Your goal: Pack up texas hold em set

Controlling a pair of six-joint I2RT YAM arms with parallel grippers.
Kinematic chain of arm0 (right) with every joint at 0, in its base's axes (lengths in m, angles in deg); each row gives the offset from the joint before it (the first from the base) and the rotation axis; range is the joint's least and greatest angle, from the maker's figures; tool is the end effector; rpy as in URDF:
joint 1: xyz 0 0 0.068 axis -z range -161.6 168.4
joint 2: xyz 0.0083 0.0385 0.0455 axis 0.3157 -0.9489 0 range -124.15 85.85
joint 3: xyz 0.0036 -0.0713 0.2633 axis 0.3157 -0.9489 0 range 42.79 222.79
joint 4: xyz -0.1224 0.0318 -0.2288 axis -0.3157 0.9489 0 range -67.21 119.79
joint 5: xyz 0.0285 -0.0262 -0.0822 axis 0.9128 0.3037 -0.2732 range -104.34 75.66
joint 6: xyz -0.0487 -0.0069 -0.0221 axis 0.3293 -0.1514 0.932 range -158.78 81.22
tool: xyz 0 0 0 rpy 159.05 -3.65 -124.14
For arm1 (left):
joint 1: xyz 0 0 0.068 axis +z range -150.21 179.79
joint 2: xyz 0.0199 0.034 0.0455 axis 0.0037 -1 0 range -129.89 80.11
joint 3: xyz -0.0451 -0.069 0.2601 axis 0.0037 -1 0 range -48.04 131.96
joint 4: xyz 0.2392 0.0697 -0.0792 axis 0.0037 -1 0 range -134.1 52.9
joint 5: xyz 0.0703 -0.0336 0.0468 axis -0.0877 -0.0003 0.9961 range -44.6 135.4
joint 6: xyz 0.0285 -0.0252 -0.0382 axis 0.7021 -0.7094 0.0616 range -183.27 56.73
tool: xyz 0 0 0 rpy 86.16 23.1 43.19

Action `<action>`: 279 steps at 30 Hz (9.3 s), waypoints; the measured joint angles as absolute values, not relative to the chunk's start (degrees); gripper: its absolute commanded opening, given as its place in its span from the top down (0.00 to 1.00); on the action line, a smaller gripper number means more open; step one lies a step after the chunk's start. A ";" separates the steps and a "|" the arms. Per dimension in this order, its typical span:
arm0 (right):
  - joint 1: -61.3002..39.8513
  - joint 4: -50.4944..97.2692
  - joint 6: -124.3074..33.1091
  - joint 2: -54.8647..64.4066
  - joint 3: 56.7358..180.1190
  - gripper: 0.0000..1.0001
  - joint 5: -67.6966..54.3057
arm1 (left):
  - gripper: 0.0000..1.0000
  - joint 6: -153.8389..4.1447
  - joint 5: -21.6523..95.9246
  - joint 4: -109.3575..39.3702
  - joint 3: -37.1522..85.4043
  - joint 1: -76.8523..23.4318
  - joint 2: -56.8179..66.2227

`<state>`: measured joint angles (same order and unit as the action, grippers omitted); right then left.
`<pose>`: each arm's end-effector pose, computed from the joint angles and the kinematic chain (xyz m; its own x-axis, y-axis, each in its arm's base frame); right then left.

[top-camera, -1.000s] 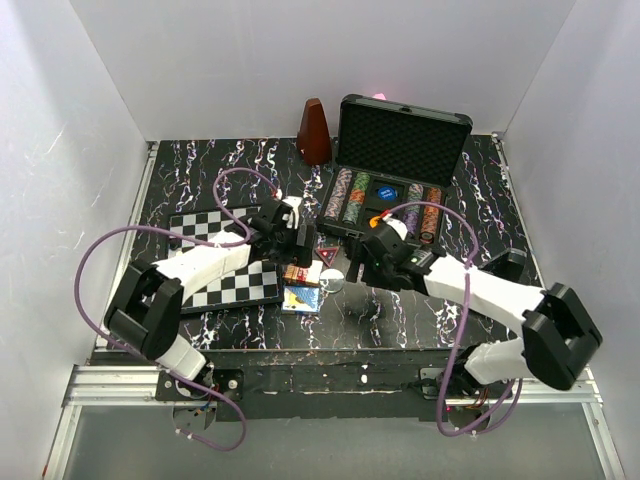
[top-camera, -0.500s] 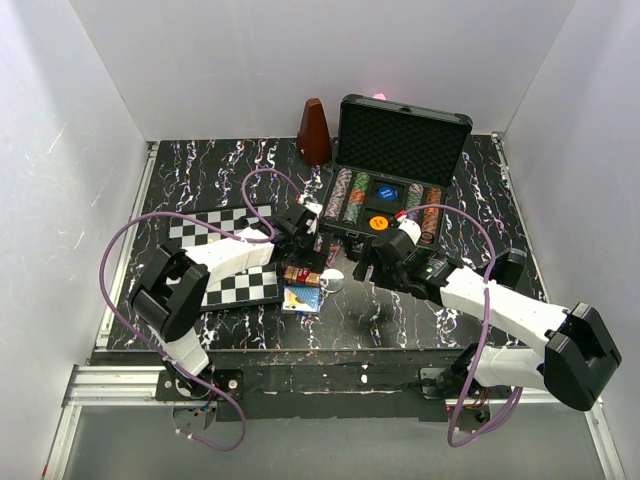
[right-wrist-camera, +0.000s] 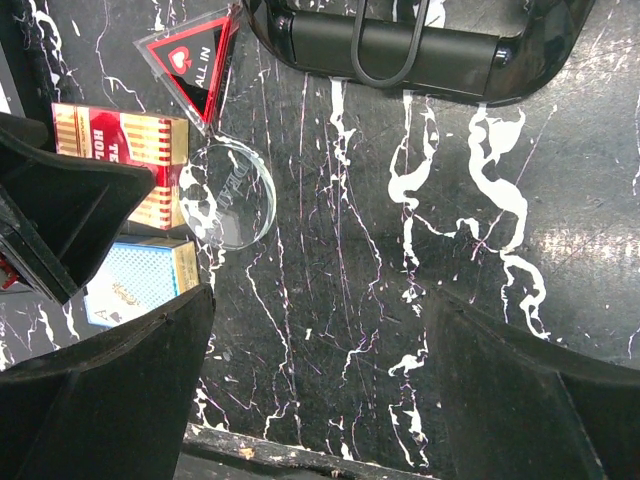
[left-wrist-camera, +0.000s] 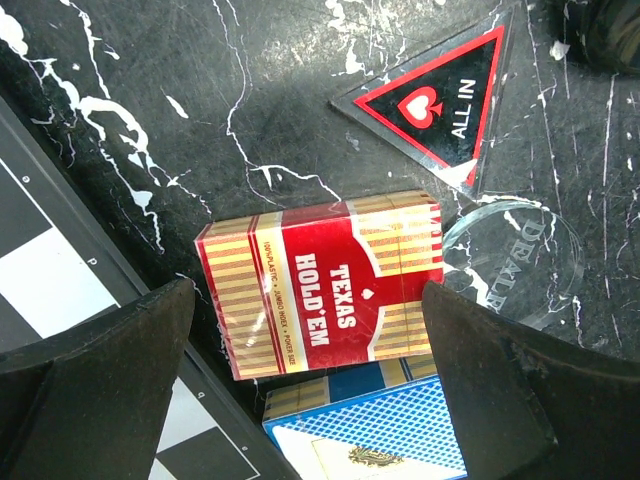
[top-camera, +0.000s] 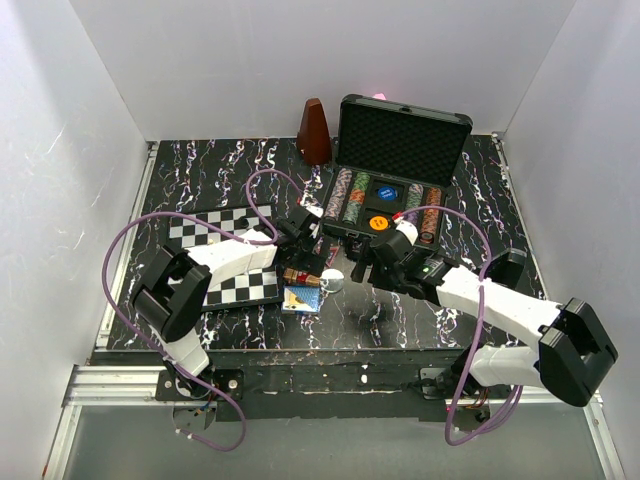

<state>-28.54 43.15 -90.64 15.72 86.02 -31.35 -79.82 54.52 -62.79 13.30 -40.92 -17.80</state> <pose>0.1777 0.1750 0.2251 -0.7526 0.2960 -0.5882 0.0465 0.9149 0.4009 0.2611 -0.2172 0.1807 -0.8106 0.3263 -0.4862 0.3725 0.9280 0.0018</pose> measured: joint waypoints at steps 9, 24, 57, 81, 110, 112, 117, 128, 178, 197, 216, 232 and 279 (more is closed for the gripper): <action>-28.54 42.65 -89.42 14.37 86.10 0.08 -30.41 | 0.02 -79.26 51.73 -62.64 14.04 -41.27 -19.02; -28.51 41.43 -75.58 17.95 86.52 0.05 -30.59 | 0.02 -75.26 41.47 -57.78 13.39 -42.71 -16.93; -34.79 51.89 -31.91 -28.27 130.69 0.15 -16.40 | 0.02 -77.75 49.08 -60.60 12.40 -18.21 11.73; -35.75 53.95 -29.46 -33.13 131.13 0.55 -16.86 | 0.02 -77.81 48.58 -60.67 12.40 -17.99 11.95; -36.91 40.77 -26.27 16.10 103.72 0.99 -18.74 | 0.04 -82.95 13.52 -52.67 11.35 -22.45 7.03; -37.61 40.70 -25.99 17.67 103.17 0.99 -18.48 | 0.03 -84.22 9.69 -50.42 10.50 -24.72 7.05; -39.75 40.64 -24.89 19.26 102.93 0.99 -18.74 | 0.05 -87.95 2.00 -45.15 9.41 -29.40 5.98; -42.98 40.59 -21.62 19.44 102.93 0.99 -23.83 | 0.62 -92.65 -4.67 -41.92 9.41 -31.96 -0.25; -16.86 2.91 -79.06 32.75 82.56 0.23 11.84 | 1.00 -109.42 -8.95 -8.13 -2.31 -22.45 12.82; -16.21 -13.04 -87.27 27.33 82.26 0.95 21.61 | 1.00 -118.14 -13.76 5.03 -3.55 -22.45 12.71; 8.99 30.21 -81.94 26.72 103.22 0.99 7.86 | 0.02 -85.44 10.96 -39.38 7.13 -21.31 20.91; 17.54 54.98 -73.05 -17.35 135.50 0.99 11.68 | 0.02 -76.28 27.62 -53.30 7.33 -21.31 19.73; 8.38 53.03 -75.10 -20.82 133.64 0.99 -2.44 | 0.02 -73.42 33.02 -56.58 8.84 -25.27 19.58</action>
<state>8.38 53.03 -75.10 -20.82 133.64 -2.44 -73.42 33.02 -56.58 8.84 -25.27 19.58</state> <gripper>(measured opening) 0.306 0.981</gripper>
